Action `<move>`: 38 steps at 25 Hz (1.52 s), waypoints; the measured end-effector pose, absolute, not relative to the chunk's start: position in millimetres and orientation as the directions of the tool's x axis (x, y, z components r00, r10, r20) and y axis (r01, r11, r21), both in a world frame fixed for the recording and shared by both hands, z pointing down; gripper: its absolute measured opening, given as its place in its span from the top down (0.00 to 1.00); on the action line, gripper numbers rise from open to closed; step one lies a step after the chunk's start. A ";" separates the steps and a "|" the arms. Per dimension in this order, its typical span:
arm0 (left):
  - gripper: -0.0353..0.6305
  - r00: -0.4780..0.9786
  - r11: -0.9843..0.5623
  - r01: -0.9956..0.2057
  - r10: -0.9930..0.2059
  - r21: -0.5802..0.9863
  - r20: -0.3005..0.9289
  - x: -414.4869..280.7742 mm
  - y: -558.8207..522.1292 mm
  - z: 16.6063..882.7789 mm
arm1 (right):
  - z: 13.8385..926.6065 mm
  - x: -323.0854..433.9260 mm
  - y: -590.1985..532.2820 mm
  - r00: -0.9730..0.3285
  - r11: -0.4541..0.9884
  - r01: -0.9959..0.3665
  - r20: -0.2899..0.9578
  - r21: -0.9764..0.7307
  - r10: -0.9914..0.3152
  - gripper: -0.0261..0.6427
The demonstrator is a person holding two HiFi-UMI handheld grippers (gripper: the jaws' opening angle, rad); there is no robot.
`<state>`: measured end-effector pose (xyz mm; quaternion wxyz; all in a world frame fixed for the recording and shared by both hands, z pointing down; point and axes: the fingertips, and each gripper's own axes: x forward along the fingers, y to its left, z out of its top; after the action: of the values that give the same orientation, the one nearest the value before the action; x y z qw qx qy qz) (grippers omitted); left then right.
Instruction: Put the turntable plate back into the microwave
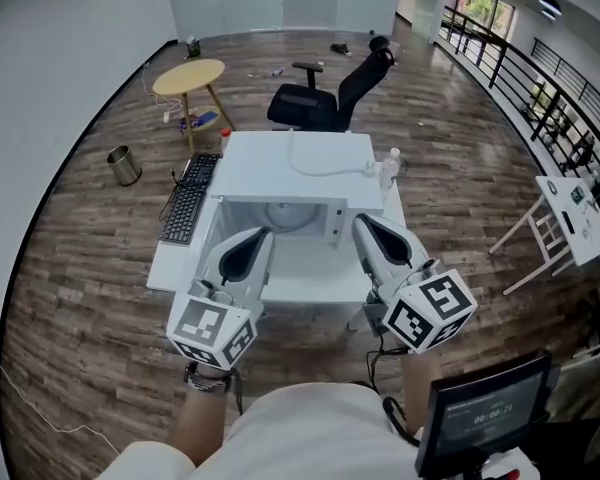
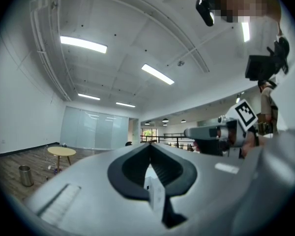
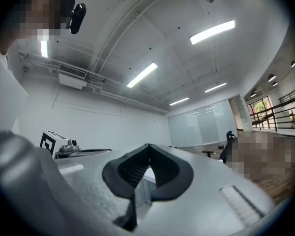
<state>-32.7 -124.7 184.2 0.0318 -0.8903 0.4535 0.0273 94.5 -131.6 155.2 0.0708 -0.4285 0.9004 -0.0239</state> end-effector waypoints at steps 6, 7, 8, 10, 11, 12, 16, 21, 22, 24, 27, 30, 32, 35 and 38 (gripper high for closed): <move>0.94 0.586 -0.580 -0.810 -0.803 -0.080 -0.108 -42.3 -97.3 186.9 | 160.4 89.2 -104.4 -0.617 0.624 -0.775 -0.096 -0.098 -0.781 0.96; 0.94 0.587 -0.581 -0.810 -0.803 -0.081 -0.106 -44.2 -92.6 189.4 | 162.3 88.1 -99.7 -0.612 0.619 -0.779 -0.095 -0.101 -0.785 0.96; 0.94 0.589 -0.583 -0.808 -0.802 -0.082 -0.102 -45.0 -87.7 192.7 | 163.7 88.2 -94.5 -0.604 0.612 -0.784 -0.097 -0.101 -0.791 0.96; 0.94 0.595 -0.589 -0.803 -0.798 -0.089 -0.092 -43.4 -77.5 199.7 | 164.8 91.3 -83.1 -0.591 0.599 -0.796 -0.102 -0.090 -0.800 0.96; 0.94 0.599 -0.592 -0.800 -0.796 -0.094 -0.088 -41.9 -73.3 202.7 | 165.3 93.0 -78.1 -0.586 0.594 -0.800 -0.101 -0.084 -0.804 0.96; 0.94 0.603 -0.596 -0.797 -0.793 -0.098 -0.084 -40.9 -71.0 205.5 | 165.9 94.5 -74.4 -0.582 0.590 -0.804 -0.098 -0.079 -0.807 0.96; 0.94 0.605 -0.599 -0.796 -0.793 -0.086 -0.069 -45.0 -69.9 214.3 | 171.1 93.8 -67.6 -0.575 0.579 -0.810 -0.072 -0.090 -0.815 0.96; 0.94 0.603 -0.598 -0.797 -0.796 -0.083 -0.057 -47.4 -63.0 210.7 | 170.7 93.2 -62.6 -0.574 0.579 -0.804 -0.076 -0.134 -0.815 0.96; 0.94 0.602 -0.597 -0.798 -0.797 -0.082 -0.056 -45.5 -59.6 210.1 | 171.6 94.6 -60.8 -0.575 0.580 -0.801 -0.079 -0.147 -0.814 0.95; 0.94 0.602 -0.597 -0.798 -0.797 -0.081 -0.048 -39.9 -49.7 211.5 | 172.9 96.9 -55.8 -0.578 0.583 -0.796 -0.083 -0.164 -0.812 0.96; 0.94 0.609 -0.603 -0.791 -0.792 -0.101 -0.036 -29.4 -32.6 214.7 | 167.6 98.1 -46.1 -0.583 0.590 -0.795 -0.092 -0.144 -0.808 0.96; 0.94 0.615 -0.610 -0.787 -0.788 -0.094 -0.031 -18.5 -17.9 213.0 | 162.0 100.4 -32.5 -0.581 0.587 -0.806 -0.087 -0.077 -0.809 0.95; 0.94 0.611 -0.607 -0.789 -0.792 -0.095 -0.015 -13.7 -8.7 218.1 | 163.1 105.1 -19.5 -0.584 0.588 -0.807 -0.077 -0.055 -0.808 0.95; 0.94 0.595 -0.591 -0.801 -0.804 -0.089 -0.011 -7.9 8.7 220.4 | 167.1 116.6 1.8 -0.588 0.592 -0.801 -0.076 -0.083 -0.806 0.96; 0.94 0.584 -0.581 -0.809 -0.811 -0.089 -0.011 1.1 33.4 226.3 | 175.9 129.7 29.8 -0.592 0.595 -0.799 -0.068 -0.088 -0.803 0.95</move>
<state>1.1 33.4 226.3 0.0419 -0.8890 0.4556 -0.0156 129.7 29.8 175.9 0.0500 -0.4492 0.8917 -0.0240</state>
